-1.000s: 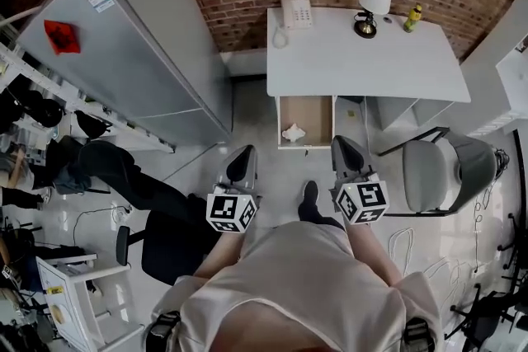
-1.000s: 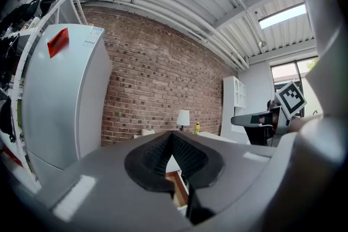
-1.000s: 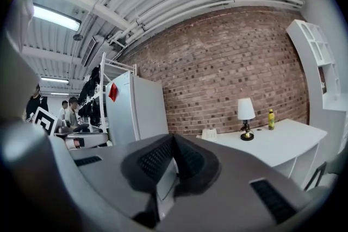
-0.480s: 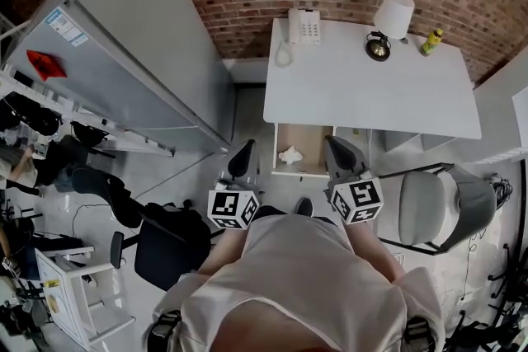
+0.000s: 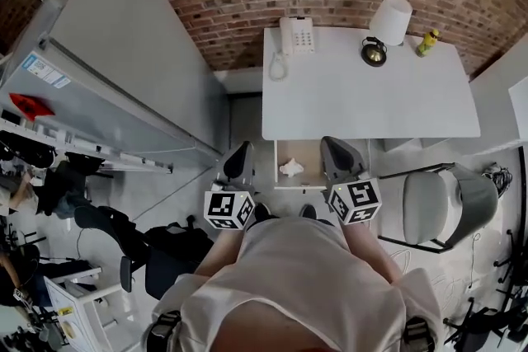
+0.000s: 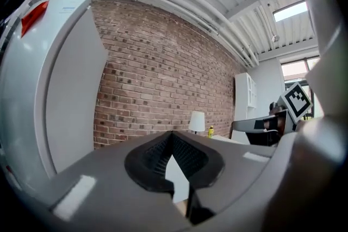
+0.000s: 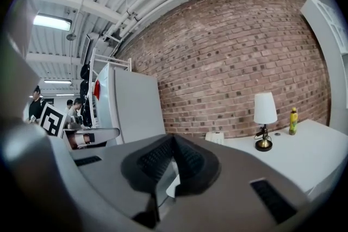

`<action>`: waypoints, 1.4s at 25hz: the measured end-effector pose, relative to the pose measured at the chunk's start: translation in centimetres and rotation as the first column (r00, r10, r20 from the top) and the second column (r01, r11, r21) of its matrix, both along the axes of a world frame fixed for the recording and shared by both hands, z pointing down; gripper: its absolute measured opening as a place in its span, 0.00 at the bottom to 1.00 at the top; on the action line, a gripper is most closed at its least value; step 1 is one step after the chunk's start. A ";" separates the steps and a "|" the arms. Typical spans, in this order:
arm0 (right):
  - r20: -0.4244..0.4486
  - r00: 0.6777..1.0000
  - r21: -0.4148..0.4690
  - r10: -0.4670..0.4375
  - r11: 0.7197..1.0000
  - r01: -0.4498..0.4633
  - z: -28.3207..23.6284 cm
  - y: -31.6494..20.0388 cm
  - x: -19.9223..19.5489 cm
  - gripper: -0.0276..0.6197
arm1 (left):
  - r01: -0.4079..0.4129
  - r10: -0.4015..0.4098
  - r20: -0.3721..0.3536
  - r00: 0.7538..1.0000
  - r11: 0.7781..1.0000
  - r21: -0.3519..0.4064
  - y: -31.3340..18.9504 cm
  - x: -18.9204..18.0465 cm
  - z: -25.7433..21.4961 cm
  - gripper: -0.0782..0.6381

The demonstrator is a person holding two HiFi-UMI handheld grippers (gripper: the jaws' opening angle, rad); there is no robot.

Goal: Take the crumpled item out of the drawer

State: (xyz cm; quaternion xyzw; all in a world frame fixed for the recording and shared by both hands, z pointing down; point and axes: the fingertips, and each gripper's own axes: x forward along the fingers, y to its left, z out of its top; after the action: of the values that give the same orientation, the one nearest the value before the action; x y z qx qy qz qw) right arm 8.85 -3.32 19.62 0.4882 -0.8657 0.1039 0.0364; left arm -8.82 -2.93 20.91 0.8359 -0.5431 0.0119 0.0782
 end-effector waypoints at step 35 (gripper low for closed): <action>-0.098 0.995 -0.359 -0.015 0.933 -0.021 22.4 -3.4 -5.2 0.05 | -0.065 0.060 -0.026 0.998 0.944 -0.323 -3.3 -4.0 20.6 0.12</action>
State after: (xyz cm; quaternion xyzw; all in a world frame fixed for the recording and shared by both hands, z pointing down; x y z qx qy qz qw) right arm 3.66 -6.69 42.03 0.4793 -0.8285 0.2362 0.1678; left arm -12.82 -6.20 41.54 0.8286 -0.5063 0.0970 0.2182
